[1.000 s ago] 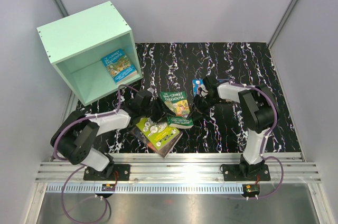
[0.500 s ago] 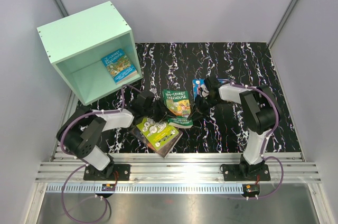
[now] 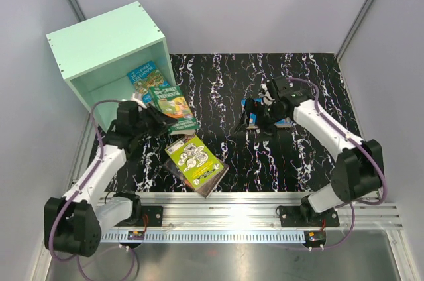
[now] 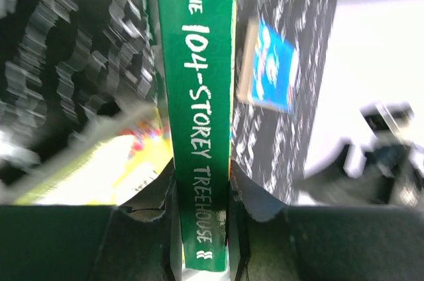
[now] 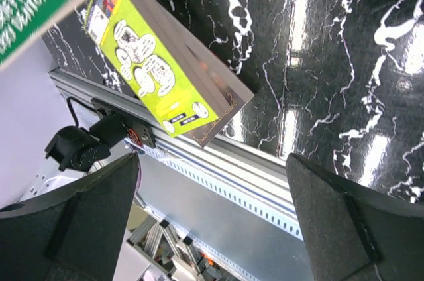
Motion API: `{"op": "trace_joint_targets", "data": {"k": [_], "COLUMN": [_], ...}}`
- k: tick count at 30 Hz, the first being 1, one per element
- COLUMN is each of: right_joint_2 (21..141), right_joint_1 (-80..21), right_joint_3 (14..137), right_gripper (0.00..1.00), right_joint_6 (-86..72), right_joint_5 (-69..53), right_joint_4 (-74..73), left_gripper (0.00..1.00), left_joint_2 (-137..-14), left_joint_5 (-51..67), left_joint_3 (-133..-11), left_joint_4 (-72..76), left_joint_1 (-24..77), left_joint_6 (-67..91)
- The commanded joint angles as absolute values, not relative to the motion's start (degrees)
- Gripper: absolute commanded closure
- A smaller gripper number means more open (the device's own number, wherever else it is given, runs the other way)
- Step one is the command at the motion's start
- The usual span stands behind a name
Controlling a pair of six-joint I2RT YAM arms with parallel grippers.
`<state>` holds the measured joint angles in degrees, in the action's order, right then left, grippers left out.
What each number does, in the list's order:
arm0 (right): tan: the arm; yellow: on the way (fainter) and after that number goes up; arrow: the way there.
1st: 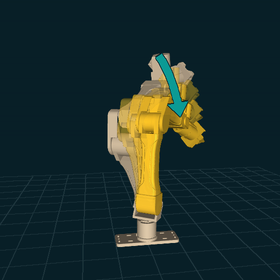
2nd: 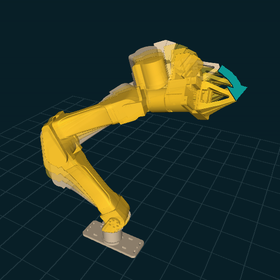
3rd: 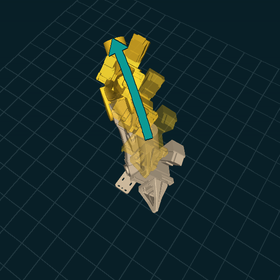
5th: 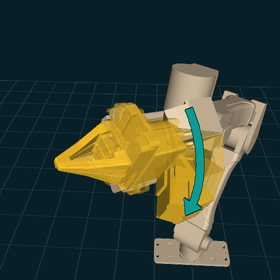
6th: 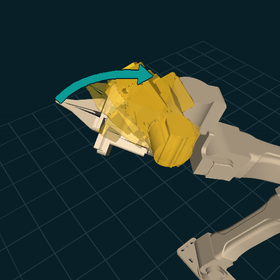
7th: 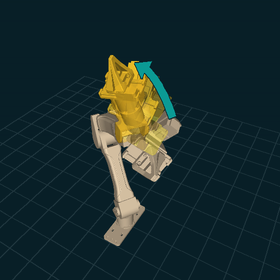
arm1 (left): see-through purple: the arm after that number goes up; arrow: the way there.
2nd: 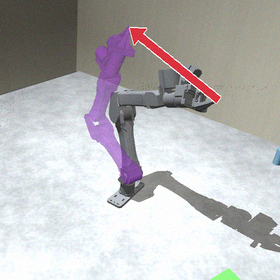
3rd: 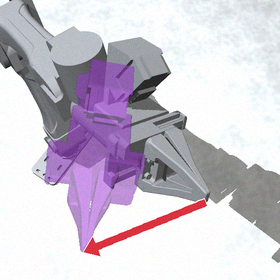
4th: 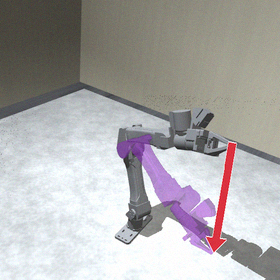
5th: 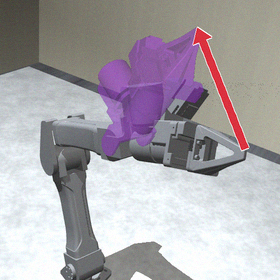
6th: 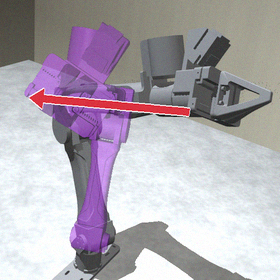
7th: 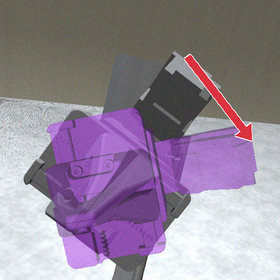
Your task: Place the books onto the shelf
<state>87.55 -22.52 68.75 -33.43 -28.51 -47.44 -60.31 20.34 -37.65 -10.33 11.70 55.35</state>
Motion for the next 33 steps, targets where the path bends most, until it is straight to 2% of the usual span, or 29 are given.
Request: {"op": "trace_joint_targets", "data": {"k": [1,7,19,33], "right_joint_2": [83.68,81.48,81.21,84.81], "right_joint_1": [-22.24,-22.24,-22.24,-21.71], "right_joint_3": [70.93,66.37,64.60,66.62], "right_gripper": [0.00,0.00,0.00,0.00], "right_joint_6": [-31.99,-31.91,-29.18,-25.84], "right_joint_5": [-26.10,-27.07,-25.49,-23.38], "right_joint_4": [-54.31,-54.32,-56.86,-59.33], "left_gripper": [1.00,1.00,1.00,1.00], "left_joint_2": [-59.06,-60.55,-67.76,-89.98], "left_joint_5": [29.61,31.38,34.79,32.88], "left_joint_3": [-39.63,-40.69,-45.79,-51.23], "left_joint_4": [-8.09,2.34,5.53,27.67], "left_joint_1": [5.46,0.19,-10.54,-11.78], "left_joint_6": [48.52,49.39,47.02,55.19]}}
